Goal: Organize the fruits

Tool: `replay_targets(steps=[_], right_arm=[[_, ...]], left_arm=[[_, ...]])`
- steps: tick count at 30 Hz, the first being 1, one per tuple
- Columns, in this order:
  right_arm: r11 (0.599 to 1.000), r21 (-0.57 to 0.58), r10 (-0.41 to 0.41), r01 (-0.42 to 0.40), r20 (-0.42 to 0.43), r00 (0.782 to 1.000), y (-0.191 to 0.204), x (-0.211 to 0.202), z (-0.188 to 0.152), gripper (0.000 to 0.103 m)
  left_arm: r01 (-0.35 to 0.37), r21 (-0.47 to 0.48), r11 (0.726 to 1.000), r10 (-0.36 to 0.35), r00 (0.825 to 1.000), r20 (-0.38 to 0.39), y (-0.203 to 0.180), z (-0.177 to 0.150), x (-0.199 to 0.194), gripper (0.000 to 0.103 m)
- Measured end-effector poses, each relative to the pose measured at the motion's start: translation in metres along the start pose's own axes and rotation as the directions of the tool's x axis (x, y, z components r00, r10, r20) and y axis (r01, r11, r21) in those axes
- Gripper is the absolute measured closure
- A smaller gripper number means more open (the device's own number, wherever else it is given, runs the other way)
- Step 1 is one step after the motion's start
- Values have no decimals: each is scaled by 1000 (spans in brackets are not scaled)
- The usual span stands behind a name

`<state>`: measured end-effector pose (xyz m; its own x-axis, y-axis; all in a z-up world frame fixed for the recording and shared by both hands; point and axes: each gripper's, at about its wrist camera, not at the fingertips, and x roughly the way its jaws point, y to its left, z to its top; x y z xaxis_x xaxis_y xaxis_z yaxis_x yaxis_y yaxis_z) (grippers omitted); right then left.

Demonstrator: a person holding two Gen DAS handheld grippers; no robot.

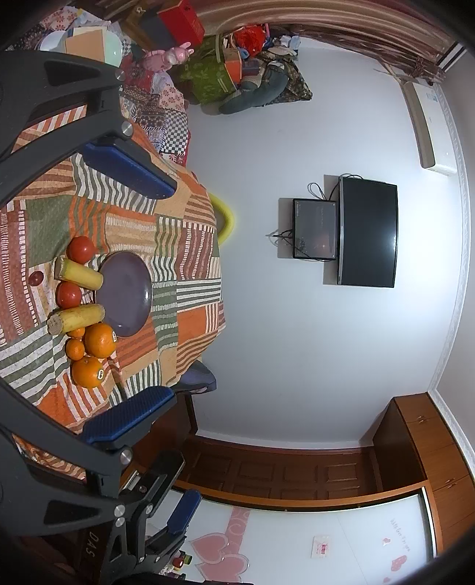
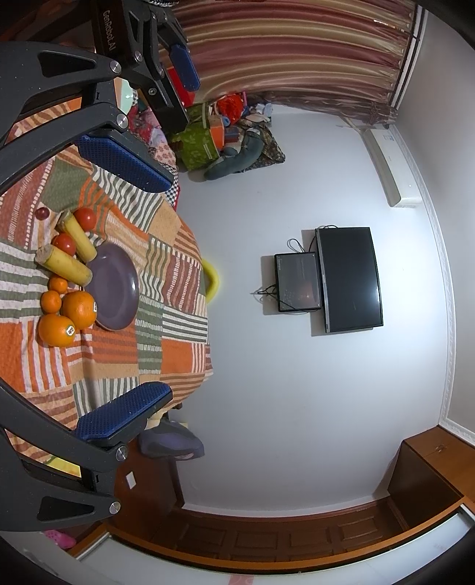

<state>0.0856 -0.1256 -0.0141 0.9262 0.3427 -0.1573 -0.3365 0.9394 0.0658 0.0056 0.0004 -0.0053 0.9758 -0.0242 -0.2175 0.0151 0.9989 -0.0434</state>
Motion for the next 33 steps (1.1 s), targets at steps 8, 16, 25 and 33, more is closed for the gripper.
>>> replay_targets(steps=[8,16,25,33], right_arm=[[1000,9,6,-6,-22,1000,-2,7,-6,0],[1000,12,-12,13,-76,997,-19,25,-17,11],[1000,-1,-22,23,-256,966,-49,61,-46,36],[1000,7,-11,15,-398,917,-70,82,-75,37]], left_arm=[[30,1,1000,-30,999,-27,3,-2,8,1],[59,11,998,-57,992,-111,3,-12,36,21],[46,11,999,-41,959,-280,13,-41,95,42],[52,14,999,-41,896,-442,18,-73,148,54]])
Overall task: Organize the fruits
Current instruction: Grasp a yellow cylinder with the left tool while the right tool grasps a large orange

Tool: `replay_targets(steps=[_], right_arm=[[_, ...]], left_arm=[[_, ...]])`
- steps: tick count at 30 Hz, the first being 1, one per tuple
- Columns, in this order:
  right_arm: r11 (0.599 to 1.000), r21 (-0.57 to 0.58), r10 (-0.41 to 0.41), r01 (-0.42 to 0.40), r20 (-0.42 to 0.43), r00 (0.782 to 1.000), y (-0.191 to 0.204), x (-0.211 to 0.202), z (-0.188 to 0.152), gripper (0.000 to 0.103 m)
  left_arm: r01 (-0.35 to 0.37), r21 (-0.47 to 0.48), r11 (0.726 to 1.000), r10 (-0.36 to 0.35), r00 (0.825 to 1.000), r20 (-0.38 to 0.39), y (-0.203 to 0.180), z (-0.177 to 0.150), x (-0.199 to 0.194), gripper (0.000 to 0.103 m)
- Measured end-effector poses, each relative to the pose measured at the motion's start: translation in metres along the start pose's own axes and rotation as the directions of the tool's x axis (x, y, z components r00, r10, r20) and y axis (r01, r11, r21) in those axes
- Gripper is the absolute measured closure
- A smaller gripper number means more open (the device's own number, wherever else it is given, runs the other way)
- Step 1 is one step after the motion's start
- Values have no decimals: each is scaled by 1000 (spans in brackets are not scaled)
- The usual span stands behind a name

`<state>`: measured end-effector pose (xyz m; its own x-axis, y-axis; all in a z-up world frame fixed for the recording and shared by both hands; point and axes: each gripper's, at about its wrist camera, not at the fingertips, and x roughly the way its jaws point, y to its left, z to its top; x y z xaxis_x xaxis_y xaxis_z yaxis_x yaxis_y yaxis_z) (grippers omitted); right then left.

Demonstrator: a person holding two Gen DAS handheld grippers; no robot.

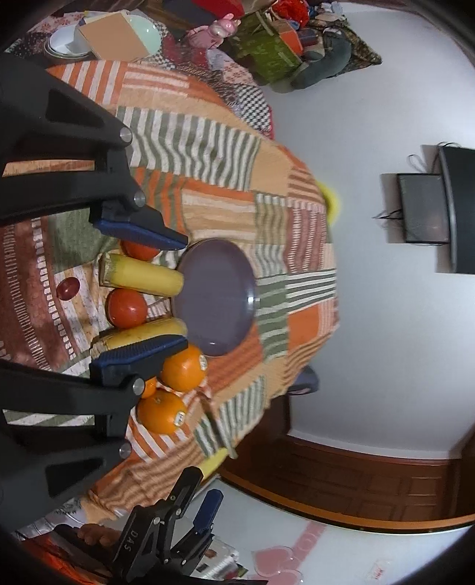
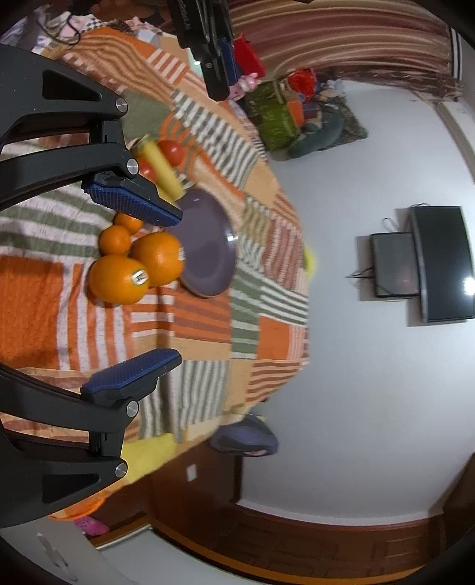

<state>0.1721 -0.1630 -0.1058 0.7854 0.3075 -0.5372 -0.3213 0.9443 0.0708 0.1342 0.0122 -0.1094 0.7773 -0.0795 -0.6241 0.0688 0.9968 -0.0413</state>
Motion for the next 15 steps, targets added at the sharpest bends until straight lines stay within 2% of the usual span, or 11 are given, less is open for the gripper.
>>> replay_targets(steps=[4,9,13,15], right_arm=[[1000,13,28,-27,-83,996,-9,25,-4,47],[994,58,99,-91,-159,982,-14,46,-11,47],[993,55,114,-105,-187,976,-9,60,-14,47],[992,61,125,-115,-198,972,-9,65,-16,47]], left_arm=[[44,-6,999,-44,996,-76,-2,-4,30,54],[45,2,999,-45,990,-130,-11,-7,58,54],[62,-8,998,-63,984,-164,-16,-8,77,43],[78,-6,997,-78,981,-179,-20,-8,84,40]])
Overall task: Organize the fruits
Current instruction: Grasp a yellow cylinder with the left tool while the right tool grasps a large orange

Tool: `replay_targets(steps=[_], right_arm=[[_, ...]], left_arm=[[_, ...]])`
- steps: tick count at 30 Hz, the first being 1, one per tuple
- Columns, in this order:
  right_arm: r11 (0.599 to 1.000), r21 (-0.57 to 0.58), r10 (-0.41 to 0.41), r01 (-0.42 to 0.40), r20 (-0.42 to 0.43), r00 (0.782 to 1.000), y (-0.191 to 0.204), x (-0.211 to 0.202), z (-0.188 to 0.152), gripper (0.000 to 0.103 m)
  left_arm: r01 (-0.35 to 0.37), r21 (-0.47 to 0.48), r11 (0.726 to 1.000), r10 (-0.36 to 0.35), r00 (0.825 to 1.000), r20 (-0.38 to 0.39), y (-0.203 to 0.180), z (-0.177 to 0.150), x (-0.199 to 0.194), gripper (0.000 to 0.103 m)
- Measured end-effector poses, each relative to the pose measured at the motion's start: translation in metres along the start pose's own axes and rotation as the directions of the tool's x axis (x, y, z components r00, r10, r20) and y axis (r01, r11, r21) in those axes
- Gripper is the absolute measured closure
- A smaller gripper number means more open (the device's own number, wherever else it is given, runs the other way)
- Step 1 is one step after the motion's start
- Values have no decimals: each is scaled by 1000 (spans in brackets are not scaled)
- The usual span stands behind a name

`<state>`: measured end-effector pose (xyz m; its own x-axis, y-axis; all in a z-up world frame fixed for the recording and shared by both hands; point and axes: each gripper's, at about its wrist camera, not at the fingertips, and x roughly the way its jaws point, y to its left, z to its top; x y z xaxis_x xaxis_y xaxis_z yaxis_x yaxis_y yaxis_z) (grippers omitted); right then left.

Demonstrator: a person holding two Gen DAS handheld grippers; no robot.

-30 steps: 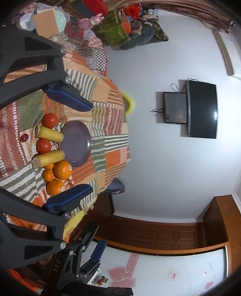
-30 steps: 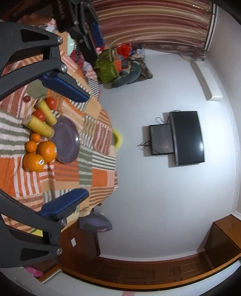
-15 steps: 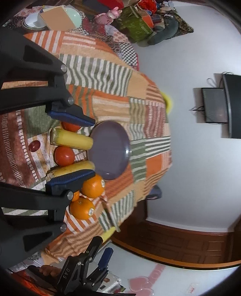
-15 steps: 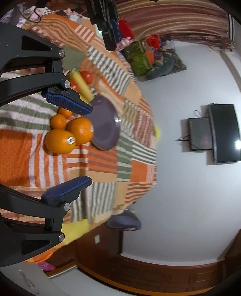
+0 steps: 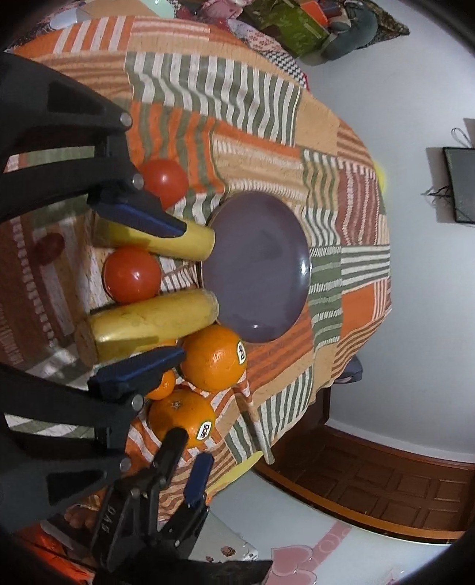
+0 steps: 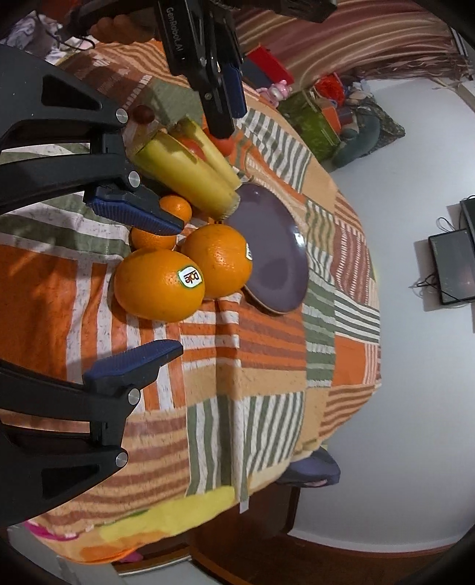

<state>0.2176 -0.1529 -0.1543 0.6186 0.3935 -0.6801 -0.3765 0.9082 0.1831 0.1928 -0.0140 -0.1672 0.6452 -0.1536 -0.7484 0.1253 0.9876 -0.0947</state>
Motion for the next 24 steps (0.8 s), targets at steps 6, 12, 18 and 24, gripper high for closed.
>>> replay_targets(steps=[6,12,18,24], right_arm=[[1000,3,6,-6,-43,999,0,20,-2,47],[1000,11,3,-3,-63,998,-2,29,-5,47],[998,43,38,-35,-63,997,-8,31,-5,47],[997,53,52,-50,-56,997,-8,31,-5,49]], left_arm=[[7,34,999,-5,998,-57,-11,2,22,38],[1,32,999,1,997,-78,-14,4,40,38],[1,52,999,3,996,-85,-19,6,52,44],[15,20,1000,-13,993,-116,-12,4,66,57]])
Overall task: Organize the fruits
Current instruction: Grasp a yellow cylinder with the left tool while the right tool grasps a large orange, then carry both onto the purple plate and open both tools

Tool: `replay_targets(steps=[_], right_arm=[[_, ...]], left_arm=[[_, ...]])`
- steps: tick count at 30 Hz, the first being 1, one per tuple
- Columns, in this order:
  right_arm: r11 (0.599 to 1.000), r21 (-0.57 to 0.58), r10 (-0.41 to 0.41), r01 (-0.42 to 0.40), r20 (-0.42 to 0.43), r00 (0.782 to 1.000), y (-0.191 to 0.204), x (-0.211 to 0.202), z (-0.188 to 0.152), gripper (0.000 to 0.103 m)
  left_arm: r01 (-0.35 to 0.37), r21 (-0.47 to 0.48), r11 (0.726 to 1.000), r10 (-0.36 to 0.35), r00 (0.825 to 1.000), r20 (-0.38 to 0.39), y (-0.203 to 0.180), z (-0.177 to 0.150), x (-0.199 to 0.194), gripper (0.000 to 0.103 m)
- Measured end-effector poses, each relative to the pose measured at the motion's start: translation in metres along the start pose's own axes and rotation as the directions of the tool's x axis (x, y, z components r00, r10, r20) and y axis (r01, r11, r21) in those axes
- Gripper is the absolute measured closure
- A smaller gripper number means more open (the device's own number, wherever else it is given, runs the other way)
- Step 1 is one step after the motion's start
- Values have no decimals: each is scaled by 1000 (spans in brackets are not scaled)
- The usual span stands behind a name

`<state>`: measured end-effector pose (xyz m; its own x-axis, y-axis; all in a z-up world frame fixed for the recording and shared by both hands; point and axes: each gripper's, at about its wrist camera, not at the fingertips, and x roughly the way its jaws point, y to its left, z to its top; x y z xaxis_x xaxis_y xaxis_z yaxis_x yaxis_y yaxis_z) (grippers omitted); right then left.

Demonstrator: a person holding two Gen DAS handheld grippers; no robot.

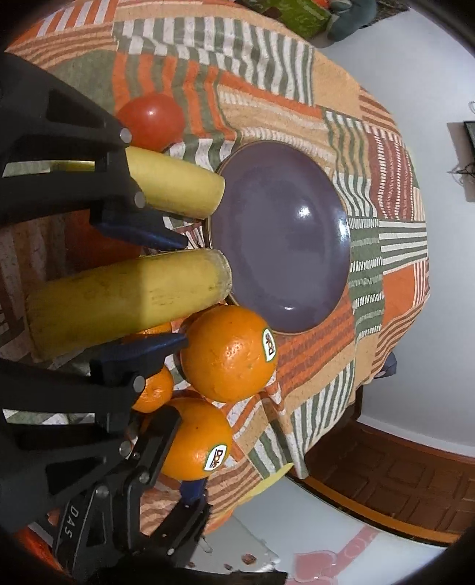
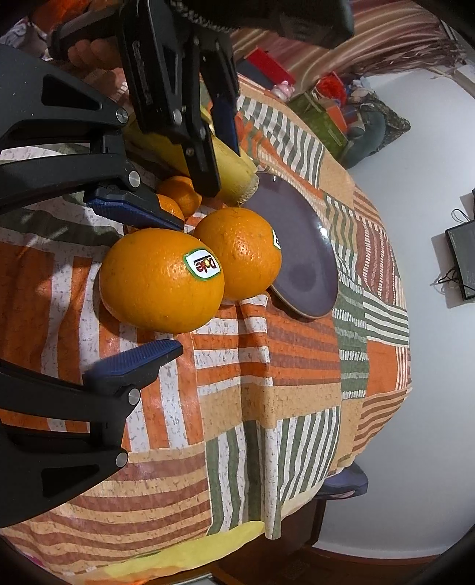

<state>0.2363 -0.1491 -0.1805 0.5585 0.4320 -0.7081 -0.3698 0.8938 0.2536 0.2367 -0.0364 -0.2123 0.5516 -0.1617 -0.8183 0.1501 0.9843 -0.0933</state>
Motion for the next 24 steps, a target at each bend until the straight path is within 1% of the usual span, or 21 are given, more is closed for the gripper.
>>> replay_targets(steps=[1,2,7,11,15,19,24], right_arm=[[1000,3,4,-4,1,1000,0,0,0,51],[1000,5,6,-6,0,1000,0,0,1,51],[1000,15,9,-9,1,1000,1,-1,1,52],[1000,12,-10,10,3,1000,2,-3,2,52],[1000,13,-18,18,16,1000,1,-12,5,53],[999,12,-35,35,50,998,2,-25,10,53],[999,11,-37,36,90,995,7,-40,19,53]], left_arm=[[0,-6,1000,0,1000,1,1,0,0,60],[1,-8,1000,-1,1000,1,2,1,1,61],[8,17,1000,-8,1000,4,-1,1,-3,64],[23,8,1000,-24,1000,11,0,0,-11,65],[33,22,999,-34,999,37,-1,0,-27,65],[39,31,999,-41,997,59,-3,-1,-44,66],[44,27,999,-47,994,96,-2,-2,-69,66]])
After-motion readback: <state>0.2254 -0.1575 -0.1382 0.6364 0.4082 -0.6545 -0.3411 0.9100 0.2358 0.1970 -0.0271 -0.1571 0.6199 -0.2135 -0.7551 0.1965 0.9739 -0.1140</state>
